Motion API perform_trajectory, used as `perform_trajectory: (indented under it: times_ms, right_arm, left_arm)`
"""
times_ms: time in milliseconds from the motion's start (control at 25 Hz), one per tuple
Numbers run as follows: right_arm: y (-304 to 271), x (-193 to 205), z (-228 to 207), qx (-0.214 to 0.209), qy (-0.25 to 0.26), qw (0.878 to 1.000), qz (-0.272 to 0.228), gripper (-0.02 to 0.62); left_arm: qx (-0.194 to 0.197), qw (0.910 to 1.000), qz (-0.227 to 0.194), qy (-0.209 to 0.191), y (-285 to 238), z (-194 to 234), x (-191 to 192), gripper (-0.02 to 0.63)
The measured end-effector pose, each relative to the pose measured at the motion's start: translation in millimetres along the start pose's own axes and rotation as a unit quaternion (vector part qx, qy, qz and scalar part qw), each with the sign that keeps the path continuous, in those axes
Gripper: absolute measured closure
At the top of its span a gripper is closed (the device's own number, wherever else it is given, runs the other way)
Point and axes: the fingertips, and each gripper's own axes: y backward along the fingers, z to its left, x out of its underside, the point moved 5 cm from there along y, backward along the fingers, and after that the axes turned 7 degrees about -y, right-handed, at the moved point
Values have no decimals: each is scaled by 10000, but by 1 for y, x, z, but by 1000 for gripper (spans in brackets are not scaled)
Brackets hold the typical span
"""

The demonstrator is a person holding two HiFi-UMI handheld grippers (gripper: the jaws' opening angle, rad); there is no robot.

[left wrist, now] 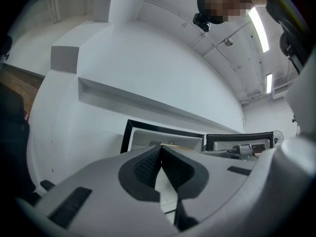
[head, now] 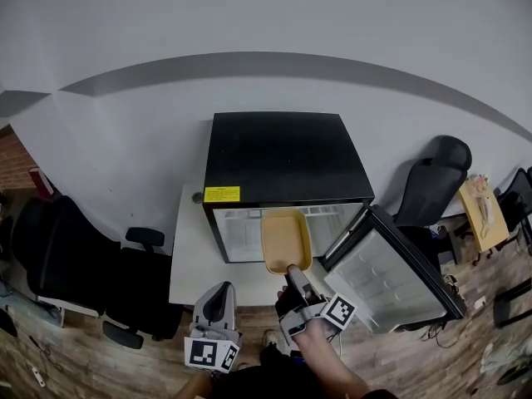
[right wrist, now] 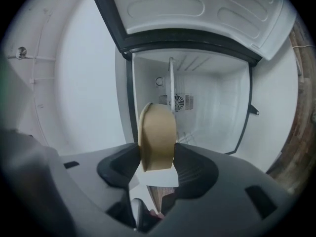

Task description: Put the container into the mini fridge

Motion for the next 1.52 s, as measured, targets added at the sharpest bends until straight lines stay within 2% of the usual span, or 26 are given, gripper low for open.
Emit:
perform_trajectory:
  times_ms: [600, 1520]
  right_arm:
    - [-56, -43, -12, 246, 81, 9997, -17, 377]
    - [-110, -72, -21, 419, 131, 9987, -269, 385]
  left_arm:
    - [-199, 9998, 43, 27, -42, 8, 6, 598]
    - [-353, 9992, 118, 151, -50, 27, 12, 598]
